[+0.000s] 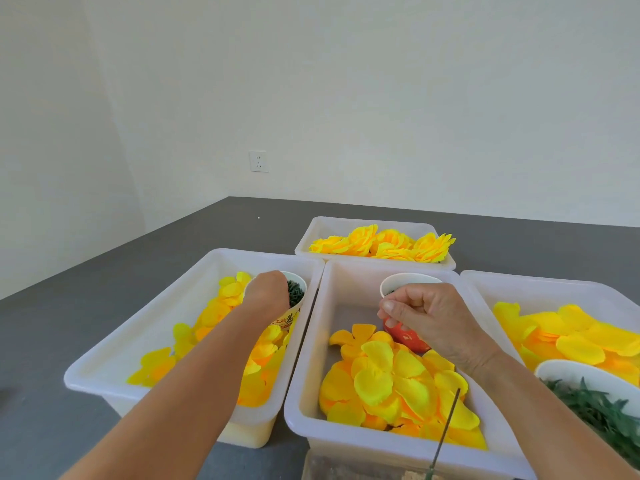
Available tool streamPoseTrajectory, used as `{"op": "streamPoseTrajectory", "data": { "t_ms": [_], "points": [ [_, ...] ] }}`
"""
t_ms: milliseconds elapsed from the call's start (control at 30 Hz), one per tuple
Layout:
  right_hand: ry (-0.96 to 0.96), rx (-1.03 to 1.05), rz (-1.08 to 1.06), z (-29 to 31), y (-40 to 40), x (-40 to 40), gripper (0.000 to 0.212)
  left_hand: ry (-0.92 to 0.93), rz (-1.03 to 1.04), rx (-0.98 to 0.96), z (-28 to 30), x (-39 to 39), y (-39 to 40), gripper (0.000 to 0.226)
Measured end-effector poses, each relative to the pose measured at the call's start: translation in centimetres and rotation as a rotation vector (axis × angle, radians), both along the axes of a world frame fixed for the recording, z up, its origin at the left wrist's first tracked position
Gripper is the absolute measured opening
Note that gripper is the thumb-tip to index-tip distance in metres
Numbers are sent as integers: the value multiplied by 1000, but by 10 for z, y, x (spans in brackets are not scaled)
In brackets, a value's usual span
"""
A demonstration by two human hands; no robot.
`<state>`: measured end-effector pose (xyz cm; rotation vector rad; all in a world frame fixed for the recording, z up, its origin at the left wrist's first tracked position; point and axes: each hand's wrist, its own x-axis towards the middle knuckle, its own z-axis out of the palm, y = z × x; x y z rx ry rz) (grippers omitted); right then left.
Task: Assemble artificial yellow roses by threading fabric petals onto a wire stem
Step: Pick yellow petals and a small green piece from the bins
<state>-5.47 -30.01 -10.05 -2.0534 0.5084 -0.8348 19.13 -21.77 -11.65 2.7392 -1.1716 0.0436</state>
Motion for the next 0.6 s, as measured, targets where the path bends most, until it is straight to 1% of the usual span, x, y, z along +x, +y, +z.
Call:
{"op": "streamPoseTrajectory", "data": {
  "t_ms": [233,433,533,600],
  "points": [
    [-1,25,-25,1,0,0,12,-34,-13,51,0,-1,-2,29],
    [-9,46,-32,0,0,-1,13,-37,21,38,2,-4,1,22],
    [-9,53,-31,0,0,-1,14,-5,34,-39,9,-6,4,21],
    [-10,55,-30,0,0,-2,14,45,34,-157,12,-7,8,16]
  ]
}}
